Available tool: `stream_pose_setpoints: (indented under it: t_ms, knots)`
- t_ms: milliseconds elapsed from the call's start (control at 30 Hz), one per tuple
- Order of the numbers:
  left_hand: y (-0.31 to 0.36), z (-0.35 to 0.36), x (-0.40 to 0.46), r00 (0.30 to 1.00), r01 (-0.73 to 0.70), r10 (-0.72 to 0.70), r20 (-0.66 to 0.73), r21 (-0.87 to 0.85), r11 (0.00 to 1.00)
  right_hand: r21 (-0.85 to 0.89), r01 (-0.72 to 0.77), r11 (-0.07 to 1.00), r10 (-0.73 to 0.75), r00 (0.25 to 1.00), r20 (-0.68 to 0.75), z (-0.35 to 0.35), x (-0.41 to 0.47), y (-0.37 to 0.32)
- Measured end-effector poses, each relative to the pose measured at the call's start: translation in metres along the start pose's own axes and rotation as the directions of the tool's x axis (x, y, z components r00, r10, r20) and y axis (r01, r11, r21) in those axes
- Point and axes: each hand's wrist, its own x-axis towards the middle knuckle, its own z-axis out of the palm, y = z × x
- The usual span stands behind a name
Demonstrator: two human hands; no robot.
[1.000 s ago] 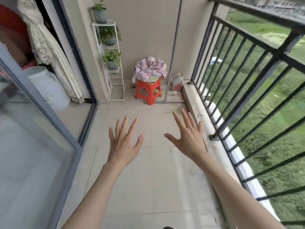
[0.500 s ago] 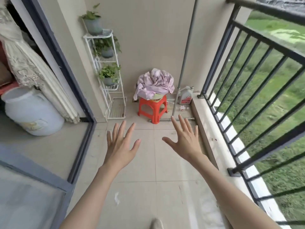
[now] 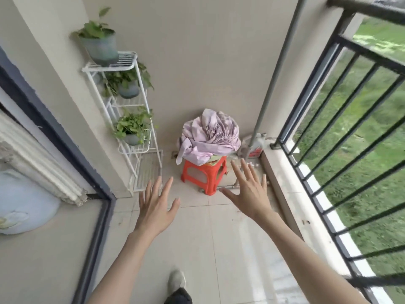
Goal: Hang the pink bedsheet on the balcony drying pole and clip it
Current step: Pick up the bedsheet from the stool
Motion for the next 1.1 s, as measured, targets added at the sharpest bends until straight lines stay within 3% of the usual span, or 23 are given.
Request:
stream_pose_setpoints:
  t_ms: [300,567,767,833,900,967,1033,1100]
  knots:
    - [-0.009,-0.023,0.217,0.98,-0.19,0.189,0.056,0.005,0.982,0.069,-0.143,0.987,0.145,0.989,-0.022,0.021,0.165,-0.01]
    - [-0.021,0.06,0.366,0.949,-0.165,0.165,0.268,-0.021,0.986,0.159,-0.317,0.935,0.296,0.944,0.142,0.082,0.306,0.045]
    - [-0.022,0.131,0.471,0.907,-0.148,0.158,0.391,-0.055,0.987,0.36,-0.515,0.778,0.414,0.851,0.322,0.15,0.404,0.092]
    - [-0.024,0.15,0.502,0.893,-0.12,0.143,0.426,-0.079,0.99,0.476,-0.671,0.569,0.505,0.741,0.442,0.17,0.432,0.101]
    - [-0.028,0.168,0.531,0.888,-0.064,0.114,0.445,-0.126,0.99,0.618,-0.775,0.133,0.562,0.573,0.597,0.191,0.453,0.11]
    - [-0.031,0.186,0.558,0.88,0.001,0.09,0.467,-0.191,0.982,0.643,-0.731,-0.226,0.542,0.454,0.707,0.213,0.47,0.121]
    - [-0.034,0.207,0.585,0.862,0.034,0.081,0.5,-0.216,0.976,0.623,-0.652,-0.432,0.529,0.377,0.76,0.237,0.484,0.135]
    - [-0.033,0.231,0.61,0.849,0.005,0.089,0.521,-0.177,0.984,0.614,-0.586,-0.529,0.537,0.329,0.777,0.259,0.497,0.145]
